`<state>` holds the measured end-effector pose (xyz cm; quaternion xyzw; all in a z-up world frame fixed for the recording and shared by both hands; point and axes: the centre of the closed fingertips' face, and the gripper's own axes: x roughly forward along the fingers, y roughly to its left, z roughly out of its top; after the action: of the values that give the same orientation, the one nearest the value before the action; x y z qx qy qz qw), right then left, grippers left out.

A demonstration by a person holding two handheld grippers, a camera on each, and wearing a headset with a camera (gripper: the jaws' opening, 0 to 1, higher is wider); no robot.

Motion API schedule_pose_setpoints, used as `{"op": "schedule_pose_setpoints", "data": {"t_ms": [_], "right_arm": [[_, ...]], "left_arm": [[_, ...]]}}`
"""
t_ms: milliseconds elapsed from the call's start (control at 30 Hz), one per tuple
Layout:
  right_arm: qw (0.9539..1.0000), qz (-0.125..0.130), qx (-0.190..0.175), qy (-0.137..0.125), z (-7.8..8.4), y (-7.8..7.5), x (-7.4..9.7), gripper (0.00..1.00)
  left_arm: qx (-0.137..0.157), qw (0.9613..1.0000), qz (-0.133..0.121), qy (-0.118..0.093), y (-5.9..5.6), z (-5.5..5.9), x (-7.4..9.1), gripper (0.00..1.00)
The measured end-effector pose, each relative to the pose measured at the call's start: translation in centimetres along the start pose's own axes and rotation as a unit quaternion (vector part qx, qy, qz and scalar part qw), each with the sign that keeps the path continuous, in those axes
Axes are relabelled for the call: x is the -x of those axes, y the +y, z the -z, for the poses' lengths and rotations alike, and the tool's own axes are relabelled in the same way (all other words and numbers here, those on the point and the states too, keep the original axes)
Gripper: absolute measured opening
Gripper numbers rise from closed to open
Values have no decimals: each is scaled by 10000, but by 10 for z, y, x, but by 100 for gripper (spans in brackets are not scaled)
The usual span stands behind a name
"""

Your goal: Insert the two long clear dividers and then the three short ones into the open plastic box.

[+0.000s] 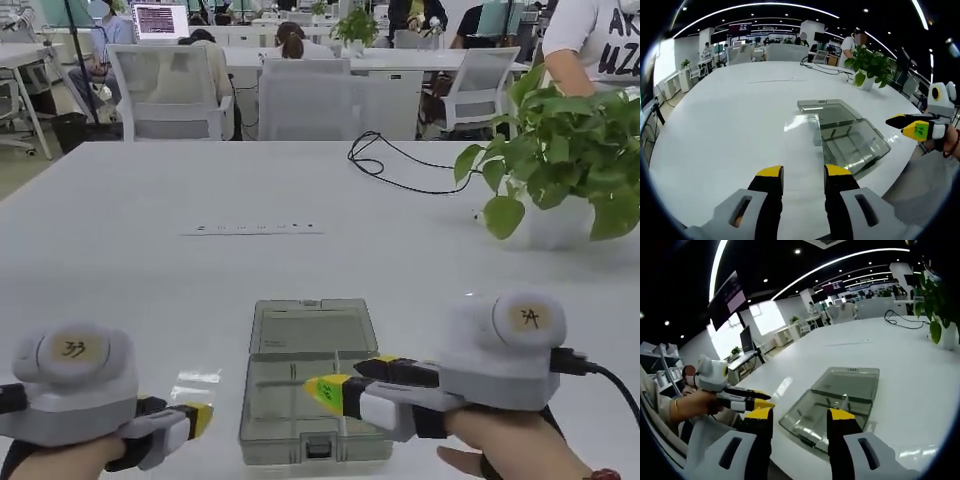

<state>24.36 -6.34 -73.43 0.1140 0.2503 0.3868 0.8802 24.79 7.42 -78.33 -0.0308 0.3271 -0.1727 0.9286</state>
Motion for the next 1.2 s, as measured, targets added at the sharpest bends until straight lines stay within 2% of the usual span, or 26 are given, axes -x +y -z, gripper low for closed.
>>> {"op": "schedule_pose_setpoints", "data": {"t_ms": [133, 167, 300, 467, 667, 800, 1033, 1200], "right_arm": [[9991, -184, -371, -129, -5, 12, -10, 39], [9979, -268, -554, -183, -8, 17, -13, 38], [9946, -437, -883, -323, -15, 29, -21, 34], [9913, -596, -1098, -404, -19, 40, -28, 31], [9898, -696, -1142, -487, -23, 51, -32, 27], [9875, -757, -1242, -600, -28, 56, -33, 24], [9873, -733, -1256, -640, -30, 58, -36, 17], [9869, -703, -1303, -641, -30, 58, -38, 11]], "left_arm": [[55, 9996, 112, -250, -14, -7, 10, 30], [82, 9993, 155, -329, -18, -9, 13, 30], [188, 9975, 323, -595, -33, -18, 20, 30], [236, 9941, 514, -922, -47, -30, 28, 30], [171, 9889, 770, -1263, -60, -40, 33, 30], [60, 9867, 886, -1361, -68, -42, 35, 30], [-69, 9832, 1027, -1508, -79, -45, 39, 30], [-59, 9823, 1089, -1522, -83, -44, 39, 30]]}}
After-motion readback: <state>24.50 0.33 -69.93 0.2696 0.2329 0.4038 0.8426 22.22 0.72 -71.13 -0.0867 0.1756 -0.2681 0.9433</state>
